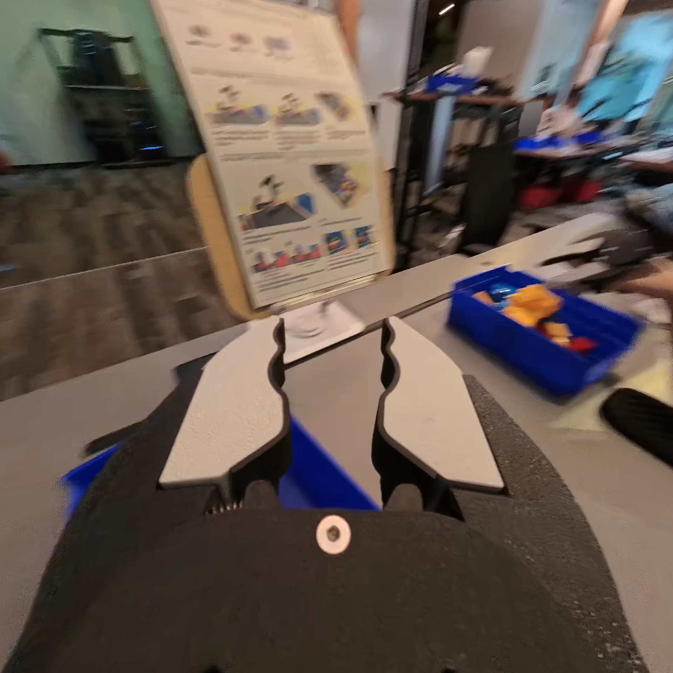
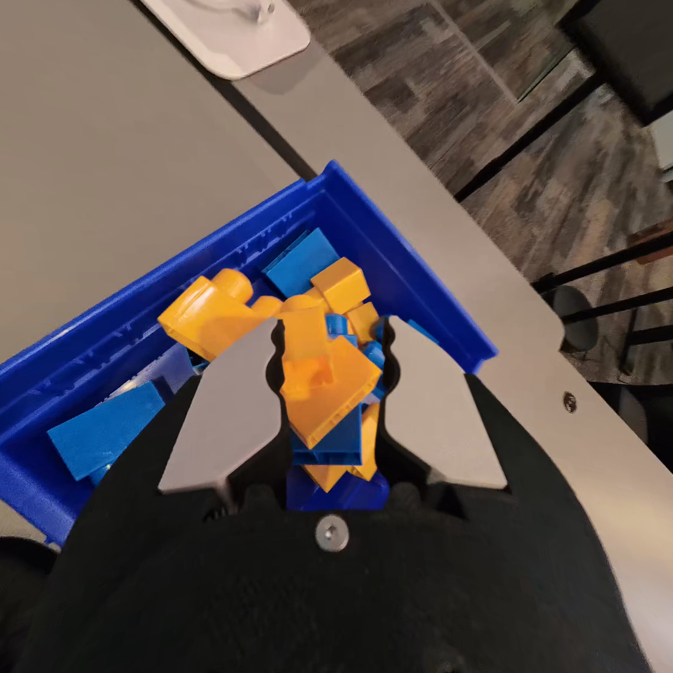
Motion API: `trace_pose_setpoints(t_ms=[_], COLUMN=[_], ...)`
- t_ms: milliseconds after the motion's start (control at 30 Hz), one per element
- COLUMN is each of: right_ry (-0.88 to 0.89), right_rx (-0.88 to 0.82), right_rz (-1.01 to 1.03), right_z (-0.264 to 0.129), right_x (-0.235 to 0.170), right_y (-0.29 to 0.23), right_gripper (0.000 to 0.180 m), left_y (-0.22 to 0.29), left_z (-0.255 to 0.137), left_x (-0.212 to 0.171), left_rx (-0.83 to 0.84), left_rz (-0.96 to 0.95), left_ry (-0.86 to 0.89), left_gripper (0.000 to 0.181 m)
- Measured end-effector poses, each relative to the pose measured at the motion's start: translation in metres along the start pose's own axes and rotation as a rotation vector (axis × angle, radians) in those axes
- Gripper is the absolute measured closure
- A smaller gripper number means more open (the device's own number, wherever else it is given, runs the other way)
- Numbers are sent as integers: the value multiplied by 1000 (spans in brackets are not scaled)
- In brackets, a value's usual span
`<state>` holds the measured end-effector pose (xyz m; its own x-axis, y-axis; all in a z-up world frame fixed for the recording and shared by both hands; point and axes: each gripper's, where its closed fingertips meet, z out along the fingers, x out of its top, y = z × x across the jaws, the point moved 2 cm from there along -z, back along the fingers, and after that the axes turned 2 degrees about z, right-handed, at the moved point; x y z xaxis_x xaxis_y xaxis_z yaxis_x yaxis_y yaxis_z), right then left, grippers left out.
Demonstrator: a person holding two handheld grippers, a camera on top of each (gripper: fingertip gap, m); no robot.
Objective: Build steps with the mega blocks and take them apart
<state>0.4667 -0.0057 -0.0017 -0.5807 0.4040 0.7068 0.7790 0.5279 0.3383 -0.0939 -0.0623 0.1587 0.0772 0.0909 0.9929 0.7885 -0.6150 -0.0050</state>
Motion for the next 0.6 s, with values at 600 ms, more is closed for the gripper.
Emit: trace_pose_setpoints(t_ms=[600], right_ry=[-217], right_rx=[-102], right_rz=[156], right_z=[-47], right_x=[-62], right_y=[32], right_gripper=[133], left_y=[-100], left_z=[-55], left_x=[-80], left_rx=[422], left_rz=[-153], left_ry=[-413], left_gripper=[127])
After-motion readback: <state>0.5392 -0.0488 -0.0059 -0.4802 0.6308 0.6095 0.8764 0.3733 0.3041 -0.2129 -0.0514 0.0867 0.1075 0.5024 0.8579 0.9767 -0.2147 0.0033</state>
